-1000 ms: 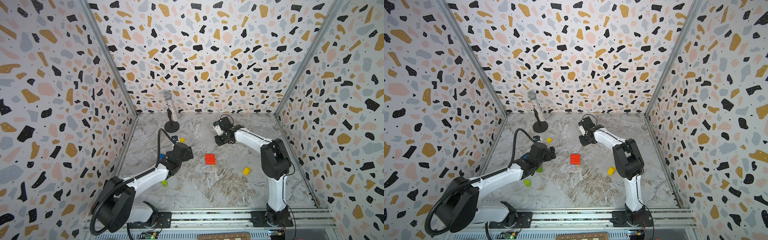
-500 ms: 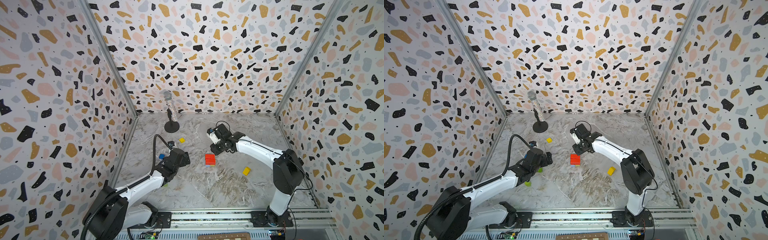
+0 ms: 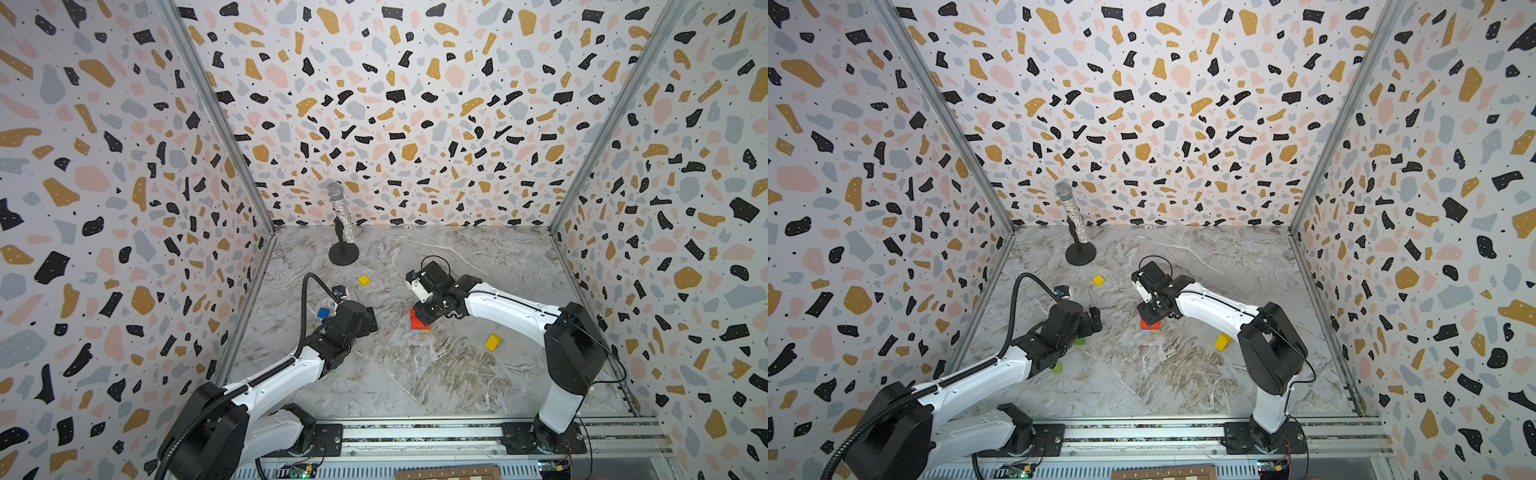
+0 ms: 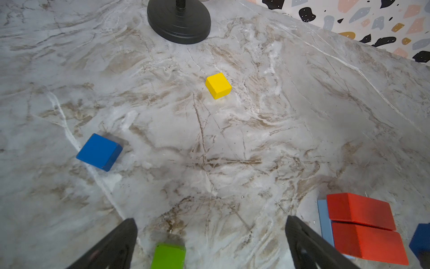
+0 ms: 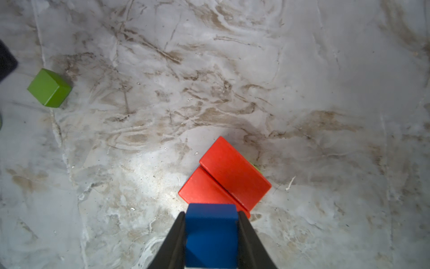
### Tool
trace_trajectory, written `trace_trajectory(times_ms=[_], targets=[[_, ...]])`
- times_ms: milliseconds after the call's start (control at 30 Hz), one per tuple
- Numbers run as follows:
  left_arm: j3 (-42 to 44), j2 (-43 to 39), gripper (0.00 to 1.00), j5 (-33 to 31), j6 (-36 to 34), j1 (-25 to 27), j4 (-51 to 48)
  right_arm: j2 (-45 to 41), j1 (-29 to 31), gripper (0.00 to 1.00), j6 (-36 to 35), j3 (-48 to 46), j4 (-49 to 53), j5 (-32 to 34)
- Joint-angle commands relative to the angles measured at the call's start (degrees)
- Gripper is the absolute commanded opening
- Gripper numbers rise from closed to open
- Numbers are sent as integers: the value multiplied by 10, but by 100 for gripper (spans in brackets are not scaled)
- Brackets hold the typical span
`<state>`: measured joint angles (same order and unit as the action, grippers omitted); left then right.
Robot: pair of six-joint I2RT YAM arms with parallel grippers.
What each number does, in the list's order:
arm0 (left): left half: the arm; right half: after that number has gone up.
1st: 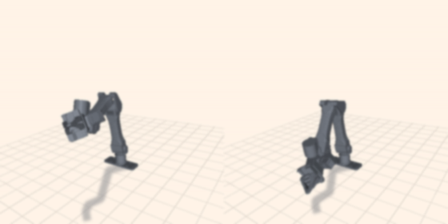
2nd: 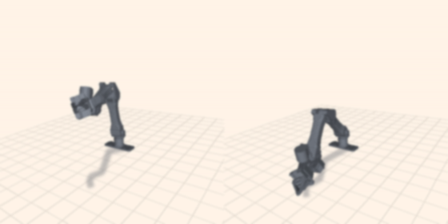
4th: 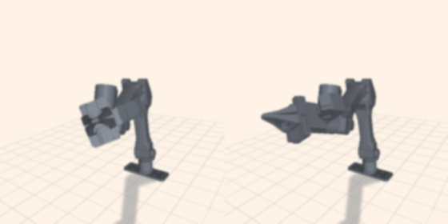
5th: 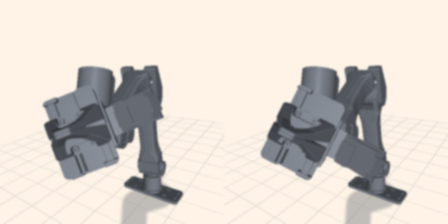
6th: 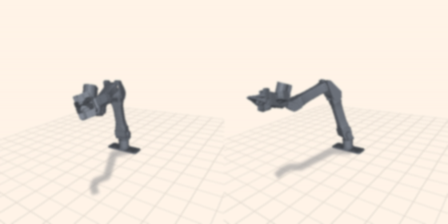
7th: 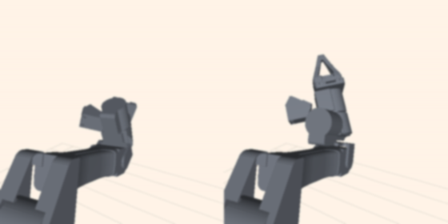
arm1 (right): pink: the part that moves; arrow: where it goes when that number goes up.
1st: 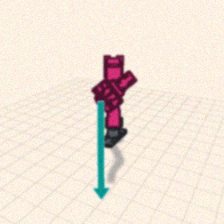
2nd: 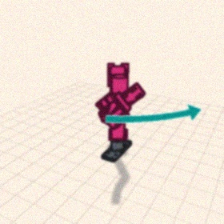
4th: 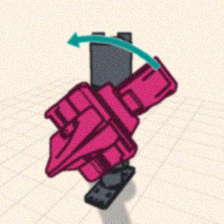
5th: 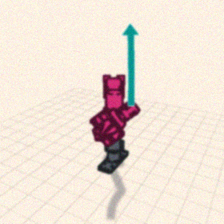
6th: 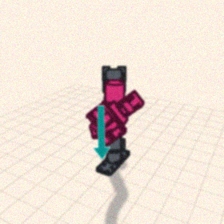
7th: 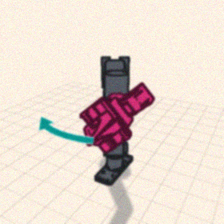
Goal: Build the wood block tower
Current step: 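Lift the blue cube and carry it above the red bricks, then lower the blue cube onto the top red brick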
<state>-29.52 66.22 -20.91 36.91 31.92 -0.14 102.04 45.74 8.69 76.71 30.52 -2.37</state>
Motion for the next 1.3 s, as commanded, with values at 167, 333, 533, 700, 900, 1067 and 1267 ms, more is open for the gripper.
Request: trace_trajectory(times_ms=[167,333,533,700,900,1067,1267], targets=[[5,-7,100,-11,-1,-3,3,-17,8,29,-77,-13,2,17],[5,-9,100,-13,-6,-3,0,2,7,28,-118,-2,7,-8],[13,-14,100,-15,-8,-3,1,4,3,26,-145,7,-1,-28],[11,-10,100,-13,-10,-3,1,18,0,29,-158,18,5,-40],[10,-3,100,-12,-10,-3,8,26,-15,29,-156,20,8,-41],[9,5,100,-11,-10,-3,12,27,-25,29,-153,25,8,-43],[4,9,100,-10,-11,-3,12,37,-26,30,-158,33,12,-50]])
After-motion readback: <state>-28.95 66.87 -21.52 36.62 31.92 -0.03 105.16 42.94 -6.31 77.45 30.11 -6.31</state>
